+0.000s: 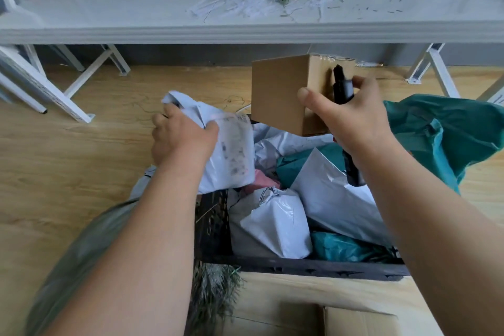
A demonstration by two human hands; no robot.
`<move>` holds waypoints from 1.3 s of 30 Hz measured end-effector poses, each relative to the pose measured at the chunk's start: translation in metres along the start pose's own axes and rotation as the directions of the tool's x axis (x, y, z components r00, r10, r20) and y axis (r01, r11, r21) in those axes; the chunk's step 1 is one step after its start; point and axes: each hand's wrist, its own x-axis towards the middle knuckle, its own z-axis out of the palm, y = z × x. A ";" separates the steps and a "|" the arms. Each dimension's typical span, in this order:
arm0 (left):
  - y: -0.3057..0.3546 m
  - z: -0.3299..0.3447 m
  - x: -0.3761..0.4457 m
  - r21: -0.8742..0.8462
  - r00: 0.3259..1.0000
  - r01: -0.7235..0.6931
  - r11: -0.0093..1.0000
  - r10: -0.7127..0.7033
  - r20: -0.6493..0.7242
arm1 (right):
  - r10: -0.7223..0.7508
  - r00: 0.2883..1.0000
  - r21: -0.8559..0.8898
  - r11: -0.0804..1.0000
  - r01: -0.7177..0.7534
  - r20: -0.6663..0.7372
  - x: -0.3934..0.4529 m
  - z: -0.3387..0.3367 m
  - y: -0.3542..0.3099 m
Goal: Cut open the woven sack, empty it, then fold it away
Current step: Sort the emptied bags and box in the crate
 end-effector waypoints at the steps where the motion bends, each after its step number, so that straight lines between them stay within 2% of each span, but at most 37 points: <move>1: 0.001 -0.007 0.001 -0.008 0.999 -0.011 1.000 0.010 -0.052 | 0.003 1.000 -0.004 1.000 -0.003 -0.002 0.000 0.000 0.001; 3: 0.003 -0.018 0.004 -0.004 0.998 -0.020 1.000 0.020 -0.057 | 0.009 1.000 -0.005 1.000 -0.009 0.000 0.001 0.001 0.003; 8: -0.003 -0.008 0.000 0.189 0.989 0.011 0.982 -0.038 0.140 | 0.009 0.999 0.026 1.000 -0.010 0.033 -0.002 0.009 0.004; 11: 0.000 0.018 -0.006 0.184 0.987 0.005 0.983 -0.035 0.159 | 0.020 0.999 0.022 1.000 -0.021 0.037 -0.004 0.016 0.009; 13: 0.009 0.032 -0.008 0.087 0.994 -0.018 0.996 0.009 0.112 | 0.023 0.999 -0.001 1.000 -0.023 0.048 -0.006 0.019 0.013; 15: 0.019 0.036 -0.005 -0.121 0.995 -0.071 0.990 0.079 0.061 | 0.020 0.999 -0.024 1.000 -0.019 0.050 -0.006 0.018 0.017; 17: 0.022 0.030 0.001 -0.277 0.981 -0.137 0.951 0.169 0.096 | 0.025 0.999 -0.032 0.999 -0.024 0.037 -0.006 0.015 0.021; 19: 0.017 0.023 0.001 -0.208 0.960 -0.198 0.958 0.232 0.154 | 0.048 0.999 -0.025 0.999 -0.047 0.021 -0.006 0.012 0.023; 22: 0.003 0.026 -0.010 0.144 0.951 -0.278 0.950 0.251 0.181 | 0.055 0.998 -0.050 0.997 -0.054 0.025 -0.008 0.008 0.027; 23: -0.003 0.033 -0.014 0.196 0.935 -0.314 0.929 0.267 0.232 | 0.054 0.998 -0.057 0.997 -0.052 0.036 -0.009 0.006 0.029; 26: -0.018 0.054 -0.009 0.123 0.896 -0.370 0.921 0.319 0.307 | 0.077 0.992 -0.106 0.992 -0.066 0.101 -0.010 0.004 0.032; 28: -0.024 0.060 0.006 0.022 0.896 -0.331 0.943 0.307 0.320 | 0.121 0.976 -0.163 0.982 -0.091 0.181 -0.009 0.002 0.031; 30: -0.023 0.054 0.014 -0.053 0.879 -0.289 0.956 0.287 0.380 | 0.171 0.936 -0.240 0.966 -0.098 0.309 -0.010 0.001 0.030; 33: -0.024 0.043 0.015 -0.256 0.886 -0.117 0.960 0.217 0.411 | 0.213 0.805 -0.293 0.955 -0.051 0.554 -0.014 0.004 0.032; 35: -0.035 0.037 0.007 -0.371 0.936 0.015 0.929 0.117 0.332 | 0.217 0.734 -0.269 0.962 -0.049 0.644 -0.017 0.004 0.039; 36: -0.041 0.034 0.003 -0.371 0.962 0.028 0.928 0.075 0.262 | 0.208 0.709 -0.249 0.967 -0.048 0.673 -0.019 0.003 0.042; 39: -0.051 0.028 -0.011 -0.269 0.987 -0.061 0.961 0.098 0.126 | 0.244 0.616 -0.306 0.952 -0.005 0.749 -0.016 -0.005 0.049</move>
